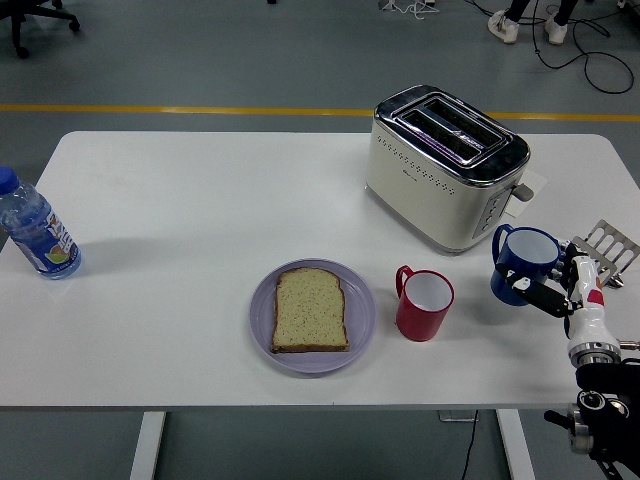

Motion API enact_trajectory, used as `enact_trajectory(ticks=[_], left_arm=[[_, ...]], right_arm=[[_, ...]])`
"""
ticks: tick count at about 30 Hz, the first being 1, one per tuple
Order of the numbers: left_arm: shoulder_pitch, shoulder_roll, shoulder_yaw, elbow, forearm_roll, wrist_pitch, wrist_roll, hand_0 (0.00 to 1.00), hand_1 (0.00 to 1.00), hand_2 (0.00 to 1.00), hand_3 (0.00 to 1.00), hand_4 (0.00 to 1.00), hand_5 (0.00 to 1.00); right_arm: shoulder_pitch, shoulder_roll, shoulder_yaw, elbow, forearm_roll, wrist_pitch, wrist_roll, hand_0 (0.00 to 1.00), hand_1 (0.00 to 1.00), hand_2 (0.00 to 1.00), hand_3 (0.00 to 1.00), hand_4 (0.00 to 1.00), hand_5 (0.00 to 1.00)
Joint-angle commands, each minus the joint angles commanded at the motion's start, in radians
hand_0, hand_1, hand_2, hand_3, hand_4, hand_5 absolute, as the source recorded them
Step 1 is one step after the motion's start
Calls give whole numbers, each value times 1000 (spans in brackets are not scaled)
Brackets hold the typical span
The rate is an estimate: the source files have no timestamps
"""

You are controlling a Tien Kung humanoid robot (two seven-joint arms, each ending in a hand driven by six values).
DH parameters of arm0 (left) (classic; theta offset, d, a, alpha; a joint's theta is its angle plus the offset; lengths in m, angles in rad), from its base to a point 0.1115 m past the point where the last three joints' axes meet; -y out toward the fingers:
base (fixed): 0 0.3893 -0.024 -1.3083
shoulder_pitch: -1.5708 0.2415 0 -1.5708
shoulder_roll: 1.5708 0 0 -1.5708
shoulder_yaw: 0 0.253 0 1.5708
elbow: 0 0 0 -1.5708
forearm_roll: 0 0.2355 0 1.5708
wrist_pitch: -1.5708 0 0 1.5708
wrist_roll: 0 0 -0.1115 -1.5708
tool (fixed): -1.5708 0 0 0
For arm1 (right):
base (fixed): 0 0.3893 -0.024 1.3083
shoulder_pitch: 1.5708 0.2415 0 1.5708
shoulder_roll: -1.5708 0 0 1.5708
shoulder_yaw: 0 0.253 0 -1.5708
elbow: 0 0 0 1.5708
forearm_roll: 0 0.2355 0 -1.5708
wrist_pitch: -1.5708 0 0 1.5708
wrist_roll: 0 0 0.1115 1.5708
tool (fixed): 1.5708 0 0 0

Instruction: Pick up the cup,pour liquid into bread,place the cup on the desk

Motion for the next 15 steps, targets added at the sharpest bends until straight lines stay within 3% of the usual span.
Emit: enact_trajectory(ticks=[15], left_arm=[[-7,2,-9,-1,0,2,-2,640,650,668,569,330,841]], right_arm=[[50,-14,-83,137,-75,-1,-62,300,298,494,523,767,2]])
